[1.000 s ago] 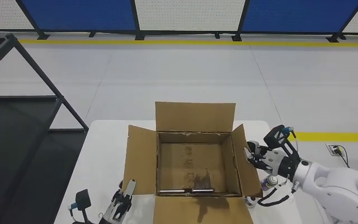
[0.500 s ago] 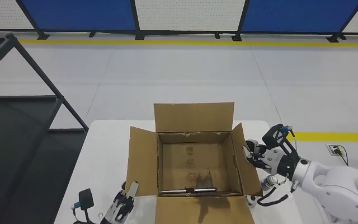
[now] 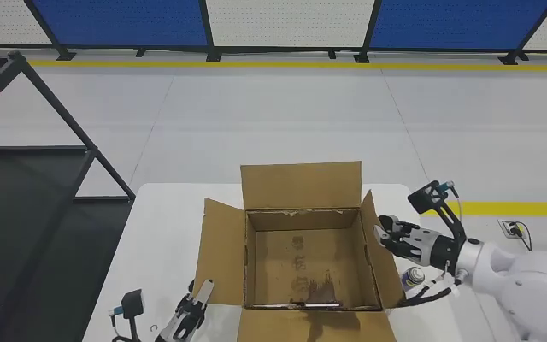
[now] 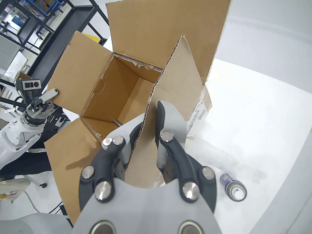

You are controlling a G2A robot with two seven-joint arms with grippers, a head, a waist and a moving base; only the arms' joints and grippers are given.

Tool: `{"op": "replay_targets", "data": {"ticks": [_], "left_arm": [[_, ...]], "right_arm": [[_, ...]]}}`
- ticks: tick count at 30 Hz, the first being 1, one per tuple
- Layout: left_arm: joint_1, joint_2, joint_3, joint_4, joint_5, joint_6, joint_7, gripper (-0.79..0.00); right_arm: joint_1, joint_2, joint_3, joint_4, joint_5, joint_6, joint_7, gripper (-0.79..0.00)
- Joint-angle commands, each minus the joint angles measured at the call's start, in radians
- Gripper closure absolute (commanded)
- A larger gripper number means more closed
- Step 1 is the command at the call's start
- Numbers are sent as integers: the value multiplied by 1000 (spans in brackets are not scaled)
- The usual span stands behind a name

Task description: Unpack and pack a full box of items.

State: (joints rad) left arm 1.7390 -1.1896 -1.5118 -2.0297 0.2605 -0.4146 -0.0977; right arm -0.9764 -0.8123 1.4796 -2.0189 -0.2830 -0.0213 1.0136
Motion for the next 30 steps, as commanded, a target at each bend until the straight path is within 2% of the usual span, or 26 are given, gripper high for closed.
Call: {"op": "replay_targets", "data": {"ticks": [1,8,18,20,30], "left_arm": [[11,2,-13,-11,-32,1,-24,0],[50,5,-46,-47,-120,-15,-77,0],[57,6,-53,-53,-131,-17,-86,0],[53,5,-45,-57,-147,-4,-91,0],[55,6,-65,-80,-263,47,-143,0]], "right_arm": [[30,-1,-17,13,3,37,32,0],[122,-8,-77,85,49,119,77,0],[122,-8,-77,85,49,119,77,0],[104,-9,-75,77,57,120,42,0],[148,-9,-78,81,118,311,111,0]]}}
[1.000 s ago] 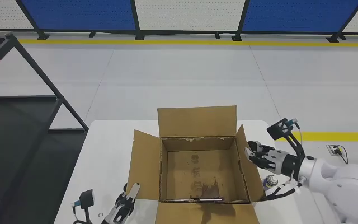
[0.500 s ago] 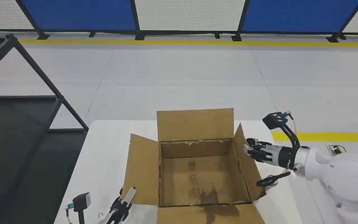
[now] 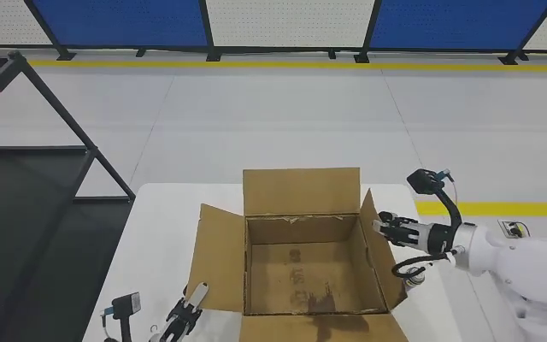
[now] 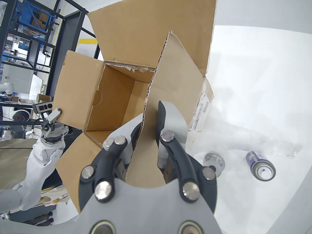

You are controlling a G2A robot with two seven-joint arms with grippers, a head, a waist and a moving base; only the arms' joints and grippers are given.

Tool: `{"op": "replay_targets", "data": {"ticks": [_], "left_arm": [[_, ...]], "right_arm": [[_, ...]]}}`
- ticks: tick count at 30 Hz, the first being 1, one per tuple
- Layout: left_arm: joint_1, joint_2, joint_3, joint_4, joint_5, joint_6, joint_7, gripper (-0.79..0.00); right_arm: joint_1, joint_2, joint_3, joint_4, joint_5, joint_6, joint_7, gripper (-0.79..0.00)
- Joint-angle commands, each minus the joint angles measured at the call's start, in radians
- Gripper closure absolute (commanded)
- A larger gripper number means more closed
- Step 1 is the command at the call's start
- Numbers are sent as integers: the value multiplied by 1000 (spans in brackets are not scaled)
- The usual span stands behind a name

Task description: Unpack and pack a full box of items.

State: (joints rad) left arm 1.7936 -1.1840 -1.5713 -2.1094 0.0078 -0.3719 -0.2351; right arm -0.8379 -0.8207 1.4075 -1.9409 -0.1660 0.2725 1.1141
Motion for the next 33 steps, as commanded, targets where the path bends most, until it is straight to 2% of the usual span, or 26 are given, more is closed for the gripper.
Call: {"op": "replay_targets", "data": {"ticks": [1,18,23,30,33], "left_arm": [[2,1,-9,1,-15,8,-10,0],[17,4,-57,-25,-131,44,-85,0],[14,3,-57,-22,-134,49,-85,0],[15,4,-70,-31,-189,74,-119,0],[15,5,-68,-37,-204,91,-134,0]], "right_arm": [[16,0,-10,7,2,30,17,0],[123,-5,-94,88,26,149,63,0],[139,-6,-108,102,32,139,57,0],[164,-5,-130,132,37,200,78,0],[179,-6,-141,135,46,193,91,0]]}}
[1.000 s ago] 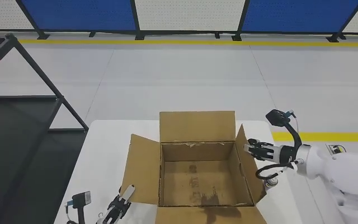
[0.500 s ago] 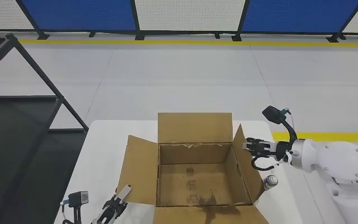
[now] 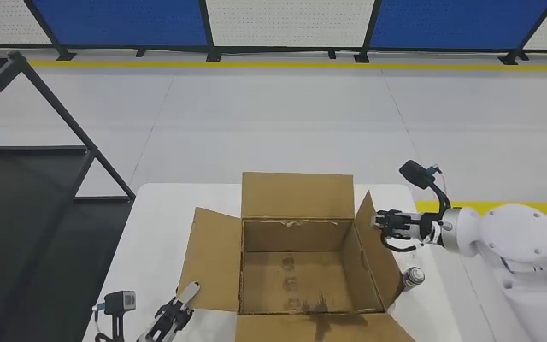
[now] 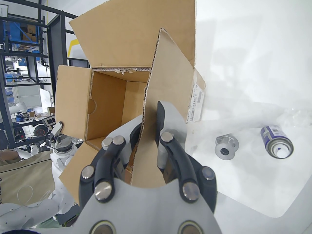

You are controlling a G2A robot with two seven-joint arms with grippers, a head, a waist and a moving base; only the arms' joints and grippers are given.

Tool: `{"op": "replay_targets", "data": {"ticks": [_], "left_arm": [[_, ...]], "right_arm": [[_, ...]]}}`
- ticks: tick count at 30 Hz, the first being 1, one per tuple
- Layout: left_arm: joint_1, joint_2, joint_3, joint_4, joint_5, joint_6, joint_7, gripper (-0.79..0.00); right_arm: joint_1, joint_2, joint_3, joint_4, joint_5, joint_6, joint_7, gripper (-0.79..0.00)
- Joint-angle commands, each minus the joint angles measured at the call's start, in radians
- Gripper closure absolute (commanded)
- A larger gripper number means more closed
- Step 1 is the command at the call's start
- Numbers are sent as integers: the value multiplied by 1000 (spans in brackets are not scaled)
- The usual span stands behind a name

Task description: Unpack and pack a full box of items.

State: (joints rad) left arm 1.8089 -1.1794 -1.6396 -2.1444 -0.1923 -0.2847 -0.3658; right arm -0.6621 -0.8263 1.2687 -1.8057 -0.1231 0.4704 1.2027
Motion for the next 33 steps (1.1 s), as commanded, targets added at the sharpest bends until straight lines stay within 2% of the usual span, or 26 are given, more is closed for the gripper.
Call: {"op": "replay_targets", "data": {"ticks": [1,9,11,18,23,28,33], "left_arm": [[-1,0,0,-4,-13,6,-6,0],[-2,1,-18,-9,-100,39,-48,0],[-3,2,-23,-9,-107,42,-53,0],[-13,0,-24,5,-48,2,-18,0],[-22,-3,-2,19,28,-35,17,0],[-33,-6,18,46,113,-104,54,0],[-53,-10,39,74,177,-129,104,0]], "right_arm": [[5,0,-5,-1,16,-16,12,0],[22,4,-21,14,-2,19,19,0],[29,3,-25,20,15,-3,30,0],[27,6,-26,8,11,-34,1,0],[-11,11,-1,-29,26,-125,-55,0],[-97,17,54,-69,64,-240,-143,0],[-158,20,88,-78,94,-296,-198,0]]}}
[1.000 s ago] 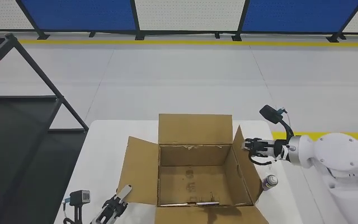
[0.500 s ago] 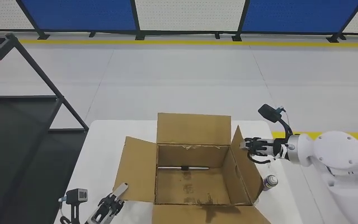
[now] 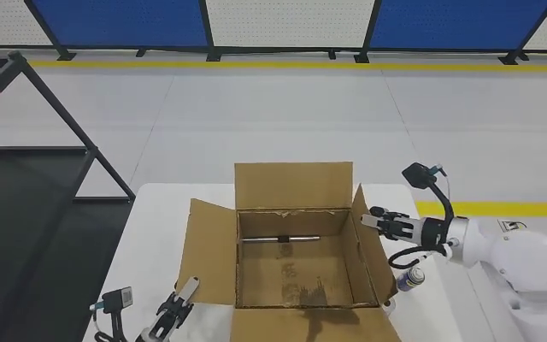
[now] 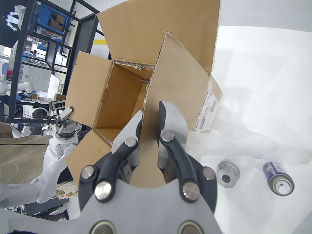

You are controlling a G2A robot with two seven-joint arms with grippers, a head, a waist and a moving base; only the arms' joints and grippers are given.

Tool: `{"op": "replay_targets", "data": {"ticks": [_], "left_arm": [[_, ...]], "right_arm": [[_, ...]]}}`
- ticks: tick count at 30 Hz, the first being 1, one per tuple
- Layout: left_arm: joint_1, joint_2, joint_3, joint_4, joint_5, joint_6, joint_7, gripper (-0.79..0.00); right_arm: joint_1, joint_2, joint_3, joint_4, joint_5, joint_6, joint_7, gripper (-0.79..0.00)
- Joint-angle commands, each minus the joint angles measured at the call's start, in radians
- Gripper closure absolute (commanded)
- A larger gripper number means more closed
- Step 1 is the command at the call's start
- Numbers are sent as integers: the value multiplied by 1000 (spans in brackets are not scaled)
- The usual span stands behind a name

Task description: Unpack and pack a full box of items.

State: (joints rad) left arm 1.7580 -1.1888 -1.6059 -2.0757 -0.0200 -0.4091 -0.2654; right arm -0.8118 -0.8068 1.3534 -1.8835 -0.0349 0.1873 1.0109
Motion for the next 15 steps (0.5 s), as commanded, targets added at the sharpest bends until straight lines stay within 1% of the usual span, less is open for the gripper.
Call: {"op": "replay_targets", "data": {"ticks": [1,6,8,11,13,15], "left_arm": [[-5,-1,9,6,11,-11,4,0],[-12,-1,9,20,18,-42,7,0],[-14,-2,7,32,26,-42,14,0],[-14,-2,13,35,26,-50,3,0],[-14,-2,5,38,33,-46,21,0],[-21,-3,8,44,42,-42,25,0]], "right_arm": [[-18,0,10,2,10,-22,-19,0],[-59,0,27,9,41,-92,-60,0],[-71,0,25,19,44,-86,-69,0],[-73,-2,16,28,57,-108,-67,0],[-74,-2,8,31,40,-92,-67,0],[-70,-4,2,34,55,-106,-68,0]]}}
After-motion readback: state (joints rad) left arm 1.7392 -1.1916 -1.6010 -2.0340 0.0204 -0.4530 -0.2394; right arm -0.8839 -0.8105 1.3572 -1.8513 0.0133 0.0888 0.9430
